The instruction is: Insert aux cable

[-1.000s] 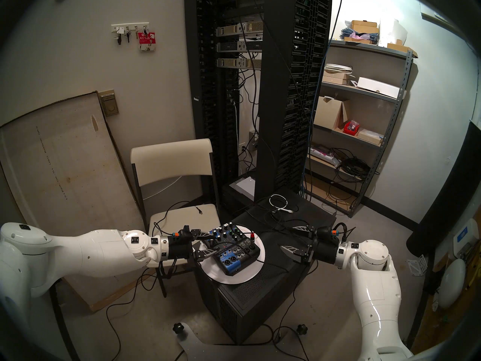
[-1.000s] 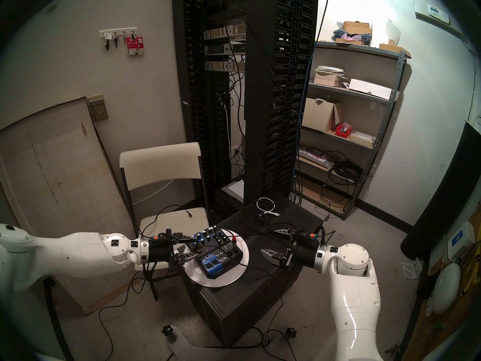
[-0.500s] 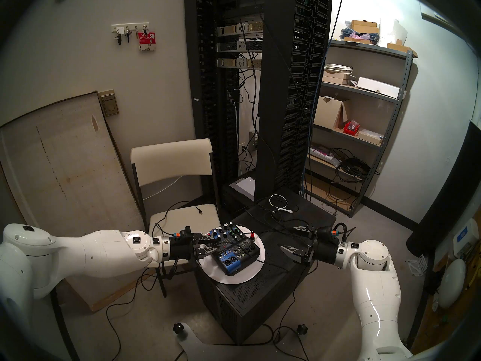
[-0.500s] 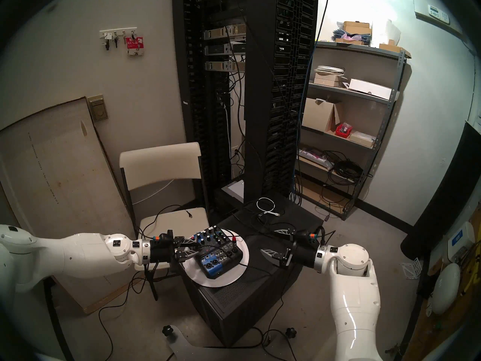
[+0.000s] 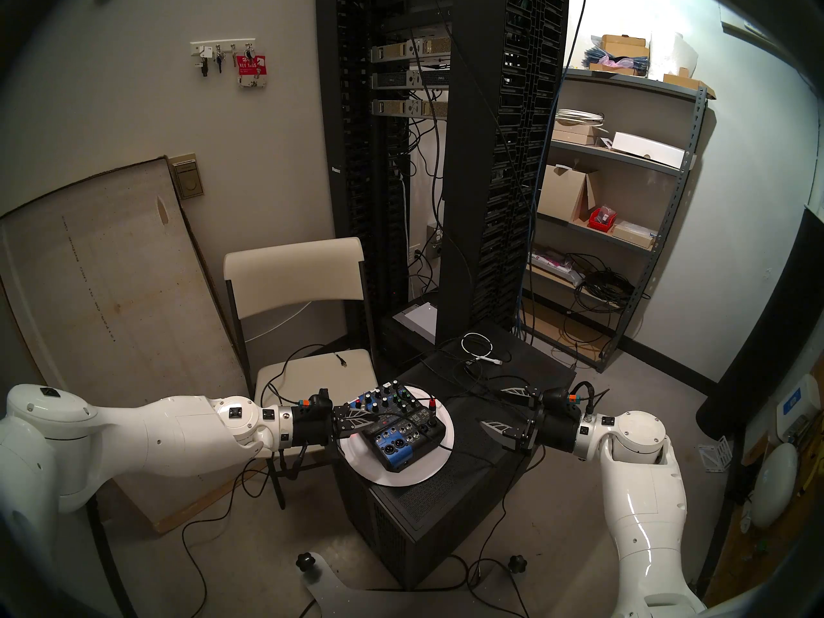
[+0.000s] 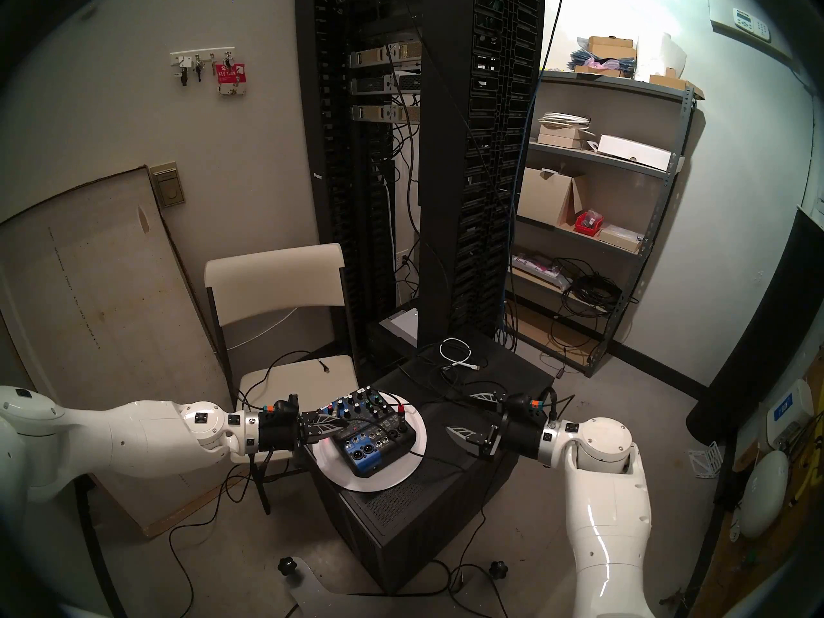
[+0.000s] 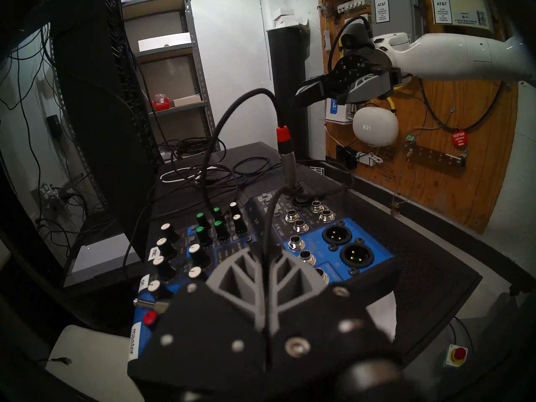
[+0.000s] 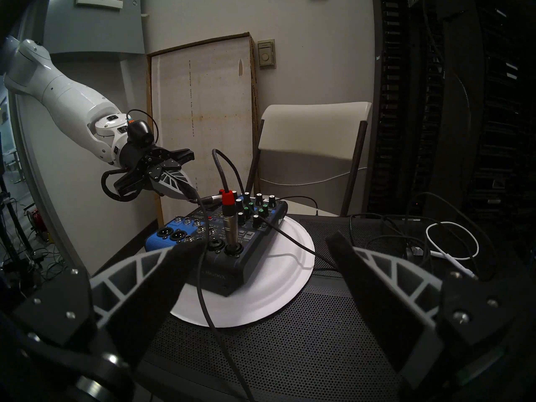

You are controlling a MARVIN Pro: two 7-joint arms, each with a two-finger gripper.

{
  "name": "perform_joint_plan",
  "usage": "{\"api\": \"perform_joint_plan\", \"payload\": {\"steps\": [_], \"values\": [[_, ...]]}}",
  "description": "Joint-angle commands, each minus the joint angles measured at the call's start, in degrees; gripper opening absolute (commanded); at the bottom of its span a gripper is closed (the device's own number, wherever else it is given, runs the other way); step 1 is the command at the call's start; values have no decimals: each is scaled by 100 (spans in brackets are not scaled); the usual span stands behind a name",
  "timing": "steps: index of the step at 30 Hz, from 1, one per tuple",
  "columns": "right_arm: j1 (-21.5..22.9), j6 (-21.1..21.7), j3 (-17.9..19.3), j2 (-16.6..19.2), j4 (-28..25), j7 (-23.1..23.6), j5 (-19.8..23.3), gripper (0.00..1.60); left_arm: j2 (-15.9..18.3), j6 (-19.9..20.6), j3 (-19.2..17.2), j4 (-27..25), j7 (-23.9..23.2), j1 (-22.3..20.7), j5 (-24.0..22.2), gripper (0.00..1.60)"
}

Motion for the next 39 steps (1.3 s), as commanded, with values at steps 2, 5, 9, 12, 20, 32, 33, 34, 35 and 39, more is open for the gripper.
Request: {"api": "perform_joint_plan", "payload": {"steps": [2,5,9,12,20,32,33,34,35,39], "values": [[85,-10,-9,-15,-71,17,31,160,163,-67,-108,-202,-48,-123,-81,0],[86,-11,-5,-19,-71,20,26,160,231,-66,-117,-283,-55,-140,-81,0],[88,-12,1,-24,-71,25,19,160,398,-68,-153,-470,-149,-178,-157,0],[89,-12,5,-28,-71,28,14,160,546,-86,-204,-645,-266,-204,-281,0],[93,-14,18,-39,-70,38,-1,160,902,-87,-357,-1147,-599,-261,-697,0],[98,-16,35,-54,-70,53,-19,160,1284,-49,-513,-1735,-969,-344,-1138,0],[99,-16,36,-55,-70,54,-21,160,1317,-45,-530,-1777,-1054,-343,-1225,0],[99,-16,38,-57,-70,55,-22,160,1346,-45,-551,-1817,-1100,-332,-1316,0],[100,-16,39,-58,-70,57,-24,160,1364,-32,-560,-1838,-1157,-336,-1366,0],[102,-17,45,-63,-71,62,-29,160,1370,-7,-590,-1861,-1316,-336,-1533,0]]}}
